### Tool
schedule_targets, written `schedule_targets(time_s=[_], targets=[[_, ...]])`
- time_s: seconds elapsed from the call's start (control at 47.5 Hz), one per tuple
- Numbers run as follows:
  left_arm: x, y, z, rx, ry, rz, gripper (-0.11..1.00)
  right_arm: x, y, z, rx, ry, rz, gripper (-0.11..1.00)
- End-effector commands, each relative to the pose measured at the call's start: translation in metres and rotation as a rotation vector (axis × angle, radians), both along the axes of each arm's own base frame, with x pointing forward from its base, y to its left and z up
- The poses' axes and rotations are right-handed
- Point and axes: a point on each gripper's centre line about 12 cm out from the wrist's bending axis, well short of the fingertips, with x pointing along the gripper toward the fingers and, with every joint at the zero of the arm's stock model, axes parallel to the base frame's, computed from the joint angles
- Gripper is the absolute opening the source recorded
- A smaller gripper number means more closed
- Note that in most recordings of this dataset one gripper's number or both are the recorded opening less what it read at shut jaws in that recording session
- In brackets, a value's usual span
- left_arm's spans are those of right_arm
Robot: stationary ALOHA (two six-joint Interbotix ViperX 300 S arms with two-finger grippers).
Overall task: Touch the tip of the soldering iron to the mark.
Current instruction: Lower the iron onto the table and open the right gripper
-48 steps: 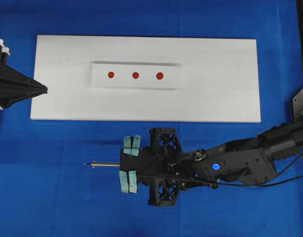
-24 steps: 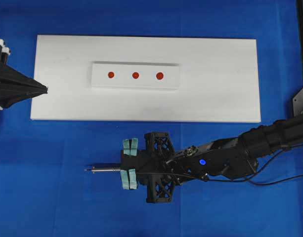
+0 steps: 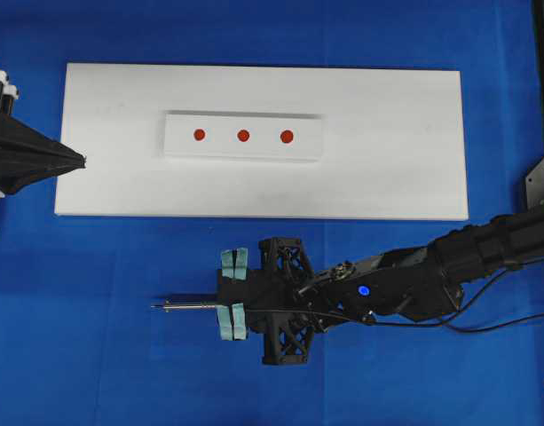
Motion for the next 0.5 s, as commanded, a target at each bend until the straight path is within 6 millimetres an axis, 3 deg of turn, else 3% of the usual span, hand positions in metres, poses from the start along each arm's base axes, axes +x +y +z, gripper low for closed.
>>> schedule_targets(time_s=[0.0,0.063,0.126,0.294,0.379,0.421,0.484], targets=[[0.0011,-0.001,0.0053,-0.001,-0.017,-0.005,0.0,0.0028,0.0021,0.0109,0.01,-0.031,0.007,0.07],[0.0012,-0.0007,0.0053,0.001,-0.017,-0.003,0.0,0.0028,0.0021,0.0109,0.01,-0.031,0.007,0.09],[0.0012,-0.0007,0.0053,-0.001,-0.017,-0.003,0.0,0.0028,0.0021,0.0109,0.01,-0.031,0.007,0.2],[0.0009,-0.0007,0.0054,0.001,-0.017,-0.003,0.0,0.0025,0.0024,0.0103,0.007,-0.026,0.006,0.71],[0.0009,-0.0007,0.0054,-0.002,-0.017,-0.003,0.0,0.0034,0.0027,0.012,0.007,-0.031,0.007,0.91],[0.0009,-0.001,0.0054,-0.001,-0.017,-0.005,0.0,0.0037,0.0027,0.0124,0.007,-0.031,0.007,0.95],[0.0009,-0.001,0.0054,-0.002,-0.017,-0.005,0.0,0.0038,0.0028,0.0139,0.009,-0.035,0.007,0.91]])
